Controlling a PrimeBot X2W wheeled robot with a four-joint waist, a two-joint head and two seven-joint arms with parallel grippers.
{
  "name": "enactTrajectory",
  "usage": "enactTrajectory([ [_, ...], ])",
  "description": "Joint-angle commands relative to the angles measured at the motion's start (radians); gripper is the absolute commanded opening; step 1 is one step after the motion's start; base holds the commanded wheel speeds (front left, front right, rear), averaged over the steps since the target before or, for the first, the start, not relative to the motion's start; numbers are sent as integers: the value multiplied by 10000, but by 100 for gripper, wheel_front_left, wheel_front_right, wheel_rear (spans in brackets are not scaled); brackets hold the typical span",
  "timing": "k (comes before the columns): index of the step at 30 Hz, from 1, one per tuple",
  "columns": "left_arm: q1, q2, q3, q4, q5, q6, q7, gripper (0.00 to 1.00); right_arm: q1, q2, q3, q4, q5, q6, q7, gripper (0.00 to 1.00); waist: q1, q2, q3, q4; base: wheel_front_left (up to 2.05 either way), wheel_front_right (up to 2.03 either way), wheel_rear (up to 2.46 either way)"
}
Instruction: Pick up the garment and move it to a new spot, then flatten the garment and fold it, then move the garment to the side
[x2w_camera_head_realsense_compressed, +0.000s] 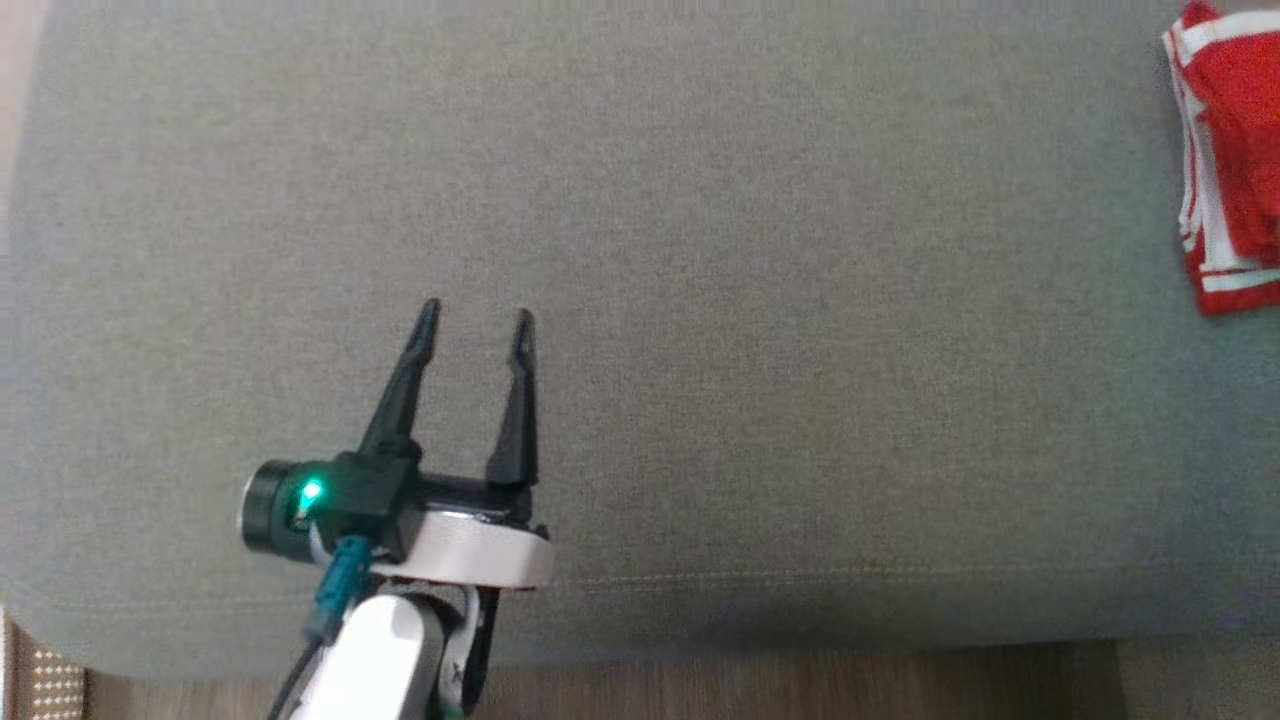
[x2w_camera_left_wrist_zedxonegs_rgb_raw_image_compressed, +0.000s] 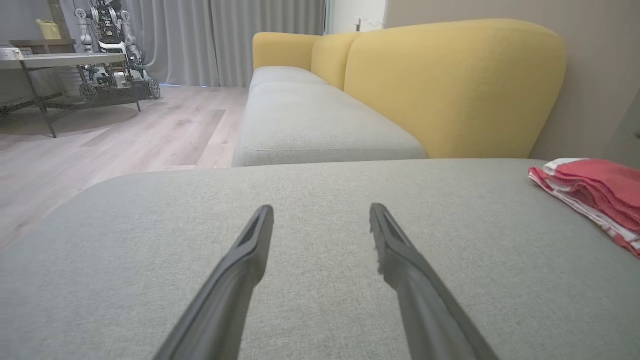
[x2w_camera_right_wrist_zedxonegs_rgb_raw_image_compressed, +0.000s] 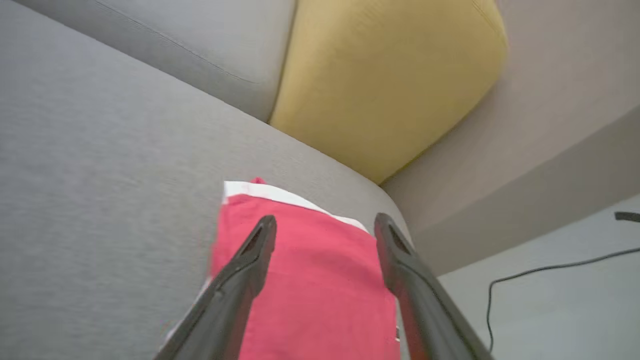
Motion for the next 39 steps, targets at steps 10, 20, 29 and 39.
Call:
enactTrajectory([
  [10,708,16,818,-69,-472,442,-51,100,3042,2830,722,-1128,1782,-6,-2876,100,-1,0,-1405,579,0,0,0],
  [20,1650,39,1417,-194,-315,277,-51,100,5800,3437,1505,-3206,3855,-6,-3798,100,-1,0,-2553,824,0,0,0],
  [29,2174,84,1663,-692,36,-228,-51,100,7403,3441,2122,-4722,4871,-6,-3802,100,-1,0,-3038,603,0,0,0],
  [39,2403,36,1841,-451,-121,-582,-51,100,7435,3442,2433,-4692,4892,-6,-3803,100,-1,0,-3270,201,0,0,0],
])
